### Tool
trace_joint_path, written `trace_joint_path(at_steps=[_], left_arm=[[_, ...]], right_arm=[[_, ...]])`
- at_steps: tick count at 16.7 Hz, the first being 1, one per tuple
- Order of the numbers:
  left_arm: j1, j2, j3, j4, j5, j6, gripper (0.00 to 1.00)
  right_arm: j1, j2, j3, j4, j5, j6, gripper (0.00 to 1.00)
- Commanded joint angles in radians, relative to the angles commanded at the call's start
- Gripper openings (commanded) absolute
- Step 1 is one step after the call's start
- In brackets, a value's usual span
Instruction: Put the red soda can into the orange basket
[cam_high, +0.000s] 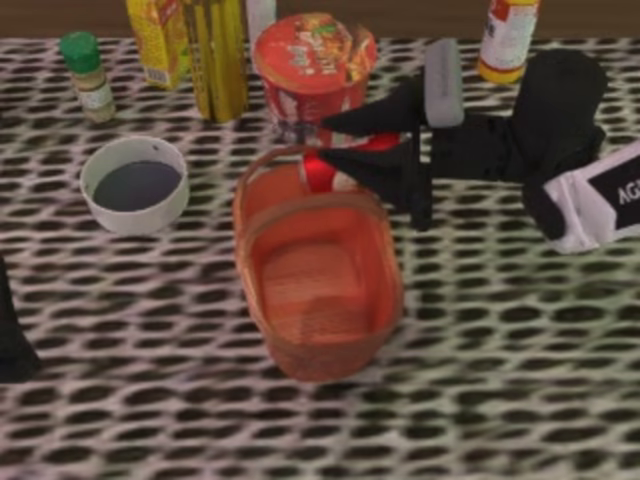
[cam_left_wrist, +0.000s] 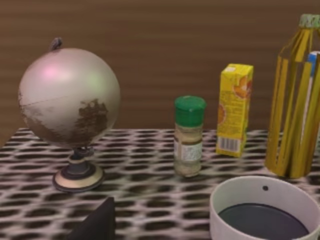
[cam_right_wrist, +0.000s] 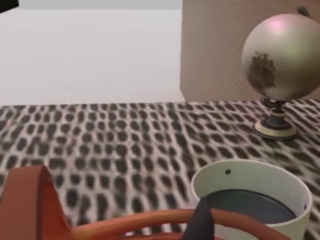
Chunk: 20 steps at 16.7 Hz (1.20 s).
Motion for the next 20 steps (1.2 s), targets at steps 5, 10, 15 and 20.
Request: trace_joint_path(at_steps=[5,10,15,20], left_arm=[[0.000,0.000,0.000,0.000,0.000,0.000,1.00],[0.000,0.000,0.000,0.000,0.000,0.000,1.00],[0.000,0.000,0.000,0.000,0.000,0.000,1.00],[0.000,0.000,0.000,0.000,0.000,0.000,1.00]], right_arm=[[0.000,0.012,-0.007,0.013,0.001,0.000,0.00],[0.000,0.012,-0.007,0.013,0.001,0.000,0.38],[0.000,0.012,-0.007,0.013,0.001,0.000,0.75],[0.000,0.012,-0.007,0.013,0.001,0.000,1.00]])
